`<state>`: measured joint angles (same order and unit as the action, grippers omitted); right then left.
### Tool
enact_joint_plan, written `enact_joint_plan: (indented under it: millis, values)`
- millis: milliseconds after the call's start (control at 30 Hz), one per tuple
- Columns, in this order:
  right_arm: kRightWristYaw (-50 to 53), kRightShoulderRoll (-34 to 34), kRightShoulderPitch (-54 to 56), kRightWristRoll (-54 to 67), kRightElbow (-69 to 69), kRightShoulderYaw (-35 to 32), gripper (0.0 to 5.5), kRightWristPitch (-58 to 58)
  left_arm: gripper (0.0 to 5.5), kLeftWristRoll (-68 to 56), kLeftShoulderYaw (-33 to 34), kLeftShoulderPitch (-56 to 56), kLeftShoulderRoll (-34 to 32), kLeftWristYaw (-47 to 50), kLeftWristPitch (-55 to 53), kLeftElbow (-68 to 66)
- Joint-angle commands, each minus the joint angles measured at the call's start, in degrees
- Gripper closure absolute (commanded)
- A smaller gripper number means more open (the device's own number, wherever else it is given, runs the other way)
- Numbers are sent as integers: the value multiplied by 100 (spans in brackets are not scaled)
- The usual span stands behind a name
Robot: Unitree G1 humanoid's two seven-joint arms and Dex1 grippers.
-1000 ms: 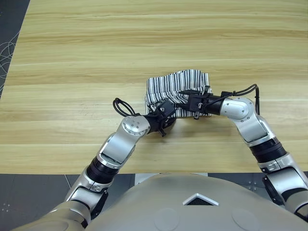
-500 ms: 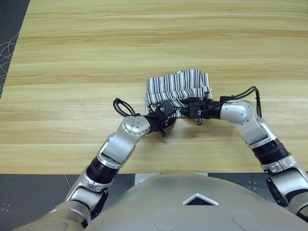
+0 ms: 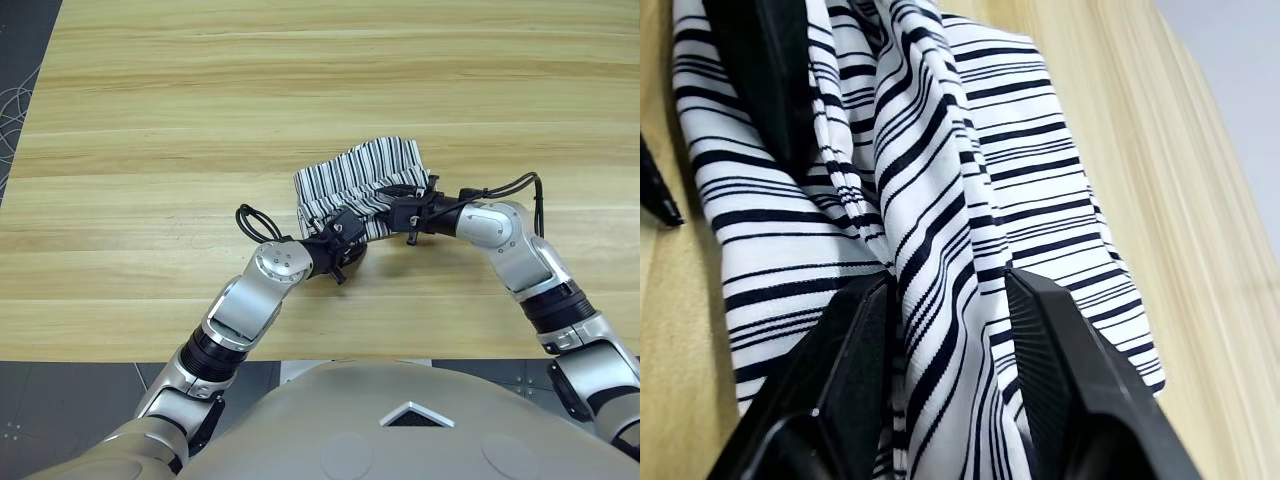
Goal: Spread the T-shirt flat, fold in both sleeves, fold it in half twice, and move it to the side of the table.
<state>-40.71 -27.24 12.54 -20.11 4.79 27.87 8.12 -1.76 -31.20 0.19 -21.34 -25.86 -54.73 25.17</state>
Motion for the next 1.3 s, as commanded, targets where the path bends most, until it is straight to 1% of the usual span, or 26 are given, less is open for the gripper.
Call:
enact_joint_plan:
  millis: [33,233,400,533,633,733,900,1000,1067,1200,1300]
  values:
    - [159,24,264,-85,81,-157,362,-25,376,-65,-445,560,-203,-37,-641,-673]
    - [1467,275,365,-1135,736,77,362,139,376,-91,-486,563,-159,-11,-653,-607]
    - [2140,616,474,-1537,1043,158,362,108,376,-96,-561,569,-127,9,-636,-589]
    - [2794,1061,731,-1701,1383,114,362,39,376,-95,-600,542,-100,20,-581,-661]
    - [3076,1346,897,-1569,1496,-15,362,-8,376,-89,-635,549,-85,34,-547,-704]
    - [3174,1482,1031,-1446,1529,-149,362,-36,376,-93,-665,548,-84,45,-538,-725]
    - [3429,1620,1190,-1746,1871,-126,362,-488,376,-95,-679,543,-77,54,-515,-733]
    - [3195,1658,1189,-1689,2050,-120,362,-830,376,-93,-682,540,-74,57,-503,-740]
    - [2678,1628,1145,-1457,2059,-183,362,-1117,376,-92,-681,538,-75,59,-498,-742]
    - [1409,1207,1085,-1204,1861,-62,362,-1356,376,-93,-676,533,-70,61,-483,-753]
    - [441,1067,1014,-486,1340,-313,362,-1566,376,-93,-681,530,-71,58,-483,-758]
